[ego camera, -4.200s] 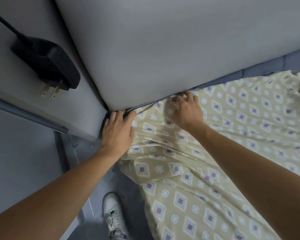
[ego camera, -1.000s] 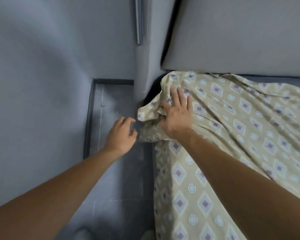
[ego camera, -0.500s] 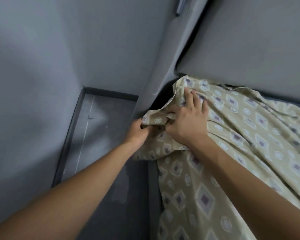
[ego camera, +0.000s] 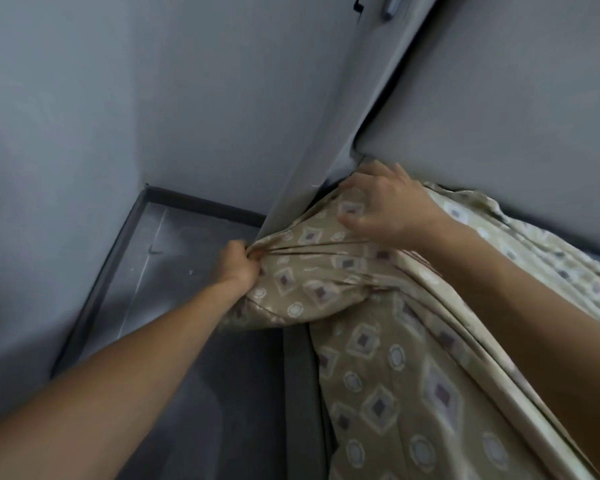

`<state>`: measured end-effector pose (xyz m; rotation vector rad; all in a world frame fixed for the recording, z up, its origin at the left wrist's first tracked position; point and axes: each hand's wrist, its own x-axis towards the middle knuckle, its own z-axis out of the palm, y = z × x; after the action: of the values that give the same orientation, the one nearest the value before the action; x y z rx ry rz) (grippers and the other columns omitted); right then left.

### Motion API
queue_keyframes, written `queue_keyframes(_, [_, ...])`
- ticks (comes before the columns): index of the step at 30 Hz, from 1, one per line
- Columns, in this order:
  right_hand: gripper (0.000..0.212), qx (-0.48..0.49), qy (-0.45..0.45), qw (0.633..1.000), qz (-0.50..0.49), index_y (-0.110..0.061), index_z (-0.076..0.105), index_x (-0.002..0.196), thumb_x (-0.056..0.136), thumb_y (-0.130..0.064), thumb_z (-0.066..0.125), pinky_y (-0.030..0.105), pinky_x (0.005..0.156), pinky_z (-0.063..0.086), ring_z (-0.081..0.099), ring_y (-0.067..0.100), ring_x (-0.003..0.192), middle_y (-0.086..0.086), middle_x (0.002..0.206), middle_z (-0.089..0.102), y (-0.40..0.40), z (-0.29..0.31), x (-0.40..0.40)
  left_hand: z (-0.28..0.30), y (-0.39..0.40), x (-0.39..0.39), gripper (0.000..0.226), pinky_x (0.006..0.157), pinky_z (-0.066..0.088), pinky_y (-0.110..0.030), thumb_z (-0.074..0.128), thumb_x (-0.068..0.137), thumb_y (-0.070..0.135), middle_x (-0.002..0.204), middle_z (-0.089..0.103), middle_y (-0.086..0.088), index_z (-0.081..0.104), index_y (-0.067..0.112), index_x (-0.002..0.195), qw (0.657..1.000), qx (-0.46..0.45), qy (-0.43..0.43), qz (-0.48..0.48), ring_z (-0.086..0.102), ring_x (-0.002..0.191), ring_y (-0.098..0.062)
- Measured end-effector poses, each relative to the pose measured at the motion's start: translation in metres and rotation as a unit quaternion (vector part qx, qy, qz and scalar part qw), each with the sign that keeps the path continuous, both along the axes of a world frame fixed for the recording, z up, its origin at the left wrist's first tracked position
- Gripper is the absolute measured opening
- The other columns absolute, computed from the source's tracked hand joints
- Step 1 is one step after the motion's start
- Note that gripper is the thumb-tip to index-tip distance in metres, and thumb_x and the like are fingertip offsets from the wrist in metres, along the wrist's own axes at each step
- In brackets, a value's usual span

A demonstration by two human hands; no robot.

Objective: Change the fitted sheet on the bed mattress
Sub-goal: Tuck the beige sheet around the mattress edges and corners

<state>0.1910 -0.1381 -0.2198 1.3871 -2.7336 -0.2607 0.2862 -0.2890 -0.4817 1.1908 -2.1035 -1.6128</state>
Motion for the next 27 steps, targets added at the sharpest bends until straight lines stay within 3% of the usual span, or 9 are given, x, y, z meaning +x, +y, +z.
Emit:
queue_keyframes(3, [0.051, 0.061, 0.011, 0.998, 0.004, -0.038, 0.067, 0.131, 0.081, -0.047, 0.068, 0.042, 0.111, 0.041, 0.046, 0.027, 0.131, -0.002, 0.142, 0.055, -0.012, -0.007, -0.007, -0.004, -0.005, 0.009, 0.027, 0.082, 0.057, -0.046, 0.064, 0.095, 0.038, 0.103, 0.073, -0.019, 0.072, 0.014, 0.101, 0.995, -0.061, -0.084, -0.004, 0.068, 0.098, -0.043])
queue_keyframes(6, [0.037, 0.057, 0.010, 0.998, 0.005, -0.038, 0.076, 0.114, 0.078, -0.040, 0.072, 0.041, 0.108, 0.044, 0.048, 0.025, 0.125, -0.003, 0.131, 0.061, -0.014, -0.020, -0.013, 0.010, -0.003, 0.017, 0.015, 0.082, 0.054, -0.045, 0.062, 0.096, 0.023, 0.107, 0.069, -0.021, 0.067, 0.012, 0.104, 0.983, -0.131, -0.130, -0.020, 0.066, 0.104, -0.044])
queue_keyframes(9, [0.024, 0.019, 0.010, 1.000, 0.007, -0.032, 0.082, 0.097, 0.077, -0.025, 0.072, 0.039, 0.105, 0.046, 0.049, 0.028, 0.122, -0.001, 0.120, 0.068, -0.016, -0.023, -0.020, 0.013, -0.004, 0.012, 0.018, 0.079, 0.045, -0.033, 0.068, 0.092, 0.016, 0.106, 0.065, -0.012, 0.059, 0.016, 0.108, 0.995, -0.021, -0.066, -0.070, 0.063, 0.104, -0.034])
queue_keyframes(14, [0.028, 0.029, 0.021, 0.999, -0.002, -0.025, 0.084, 0.099, 0.081, -0.016, 0.064, 0.038, 0.102, 0.047, 0.049, 0.030, 0.118, 0.003, 0.105, 0.074, -0.023, -0.029, -0.022, 0.018, -0.006, 0.008, 0.041, 0.072, 0.046, -0.027, 0.085, 0.085, 0.039, 0.104, 0.072, -0.002, 0.067, 0.015, 0.113, 0.977, 0.161, 0.030, -0.136, 0.062, 0.095, -0.012])
queue_keyframes(18, [0.028, -0.011, 0.017, 0.999, -0.024, -0.027, 0.084, 0.100, 0.081, -0.017, 0.065, 0.040, 0.101, 0.049, 0.049, 0.028, 0.121, 0.005, 0.102, 0.073, -0.023, -0.033, -0.022, 0.019, -0.009, 0.007, 0.039, 0.070, 0.044, -0.024, 0.084, 0.085, 0.046, 0.090, 0.075, -0.001, 0.078, 0.010, 0.098, 0.975, 0.130, 0.044, -0.175, 0.066, 0.095, -0.016])
queue_keyframes(20, [0.029, -0.009, 0.016, 1.000, -0.025, -0.028, 0.084, 0.100, 0.081, -0.016, 0.065, 0.040, 0.102, 0.049, 0.048, 0.028, 0.122, 0.006, 0.102, 0.072, -0.023, -0.034, -0.022, 0.018, -0.010, 0.005, 0.039, 0.071, 0.046, -0.025, 0.087, 0.083, 0.043, 0.092, 0.073, 0.001, 0.078, 0.011, 0.103, 0.978, 0.110, 0.051, -0.172, 0.068, 0.097, -0.017])
queue_keyframes(24, [0.029, -0.019, 0.011, 0.999, -0.032, -0.029, 0.084, 0.099, 0.081, -0.015, 0.066, 0.039, 0.102, 0.049, 0.048, 0.027, 0.125, 0.007, 0.104, 0.069, -0.024, -0.035, -0.021, 0.028, 0.001, 0.000, 0.041, 0.050, 0.042, -0.023, 0.079, 0.087, 0.054, 0.075, 0.068, -0.001, 0.072, 0.020, 0.109, 0.974, 0.125, 0.032, -0.189, 0.061, 0.064, -0.015])
queue_keyframes(27, [0.028, -0.039, 0.002, 0.999, -0.037, -0.030, 0.084, 0.095, 0.081, -0.015, 0.065, 0.039, 0.100, 0.050, 0.050, 0.026, 0.123, 0.006, 0.103, 0.070, -0.024, -0.037, -0.021, 0.031, 0.018, -0.005, 0.042, 0.051, 0.048, -0.028, 0.071, 0.094, 0.055, 0.071, 0.070, -0.004, 0.074, 0.013, 0.096, 0.966, 0.140, 0.045, -0.211, 0.065, 0.062, -0.020])
